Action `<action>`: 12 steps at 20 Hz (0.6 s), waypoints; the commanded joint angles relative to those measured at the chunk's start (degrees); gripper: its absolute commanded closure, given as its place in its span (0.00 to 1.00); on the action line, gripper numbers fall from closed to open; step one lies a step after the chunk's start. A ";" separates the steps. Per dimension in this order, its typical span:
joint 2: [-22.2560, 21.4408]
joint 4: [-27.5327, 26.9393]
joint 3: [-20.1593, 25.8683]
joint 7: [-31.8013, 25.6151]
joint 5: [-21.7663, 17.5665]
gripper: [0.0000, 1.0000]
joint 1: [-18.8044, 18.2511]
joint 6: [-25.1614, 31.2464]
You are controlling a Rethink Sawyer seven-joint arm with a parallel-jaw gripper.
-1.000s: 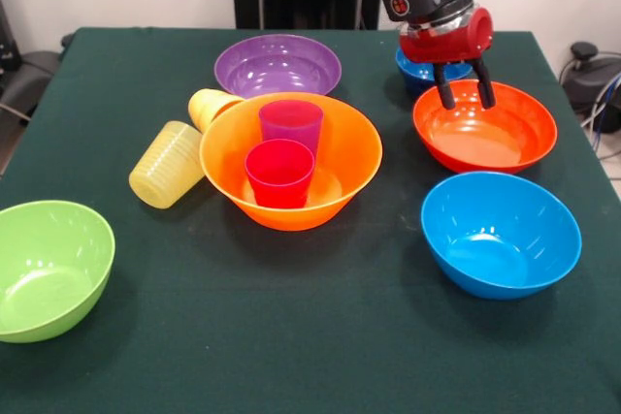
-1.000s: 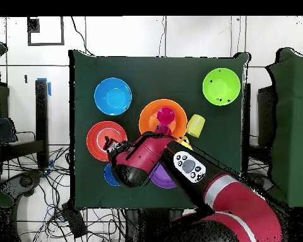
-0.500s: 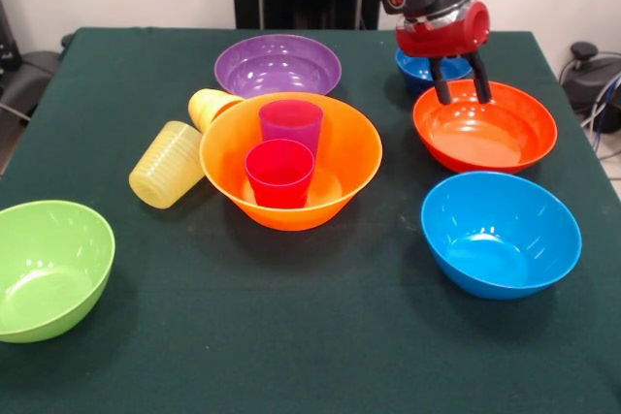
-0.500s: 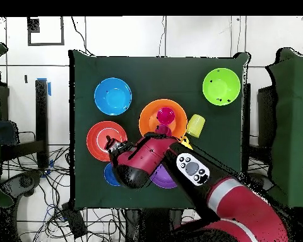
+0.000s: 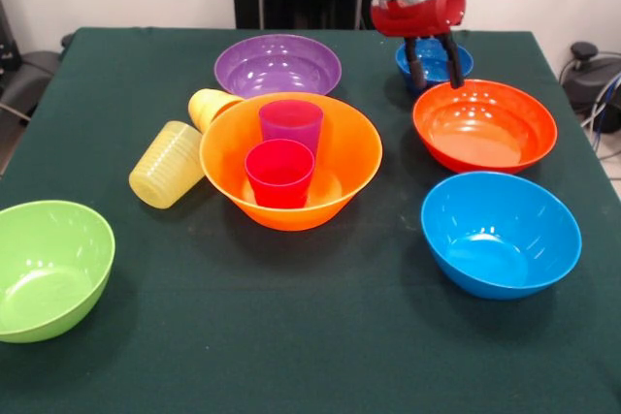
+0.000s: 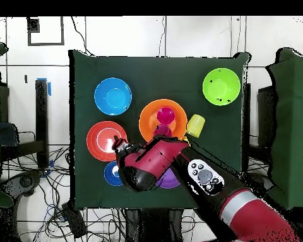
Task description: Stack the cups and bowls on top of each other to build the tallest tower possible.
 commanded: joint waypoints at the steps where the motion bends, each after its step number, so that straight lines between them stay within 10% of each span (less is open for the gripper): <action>1: -0.38 3.41 2.46 1.29 -0.07 0.00 -0.03 7.42; 7: 3.32 -1.72 -5.92 9.01 -6.94 0.00 8.06 1.38; 12: 3.80 -1.76 -5.27 7.36 -5.84 0.00 7.17 2.02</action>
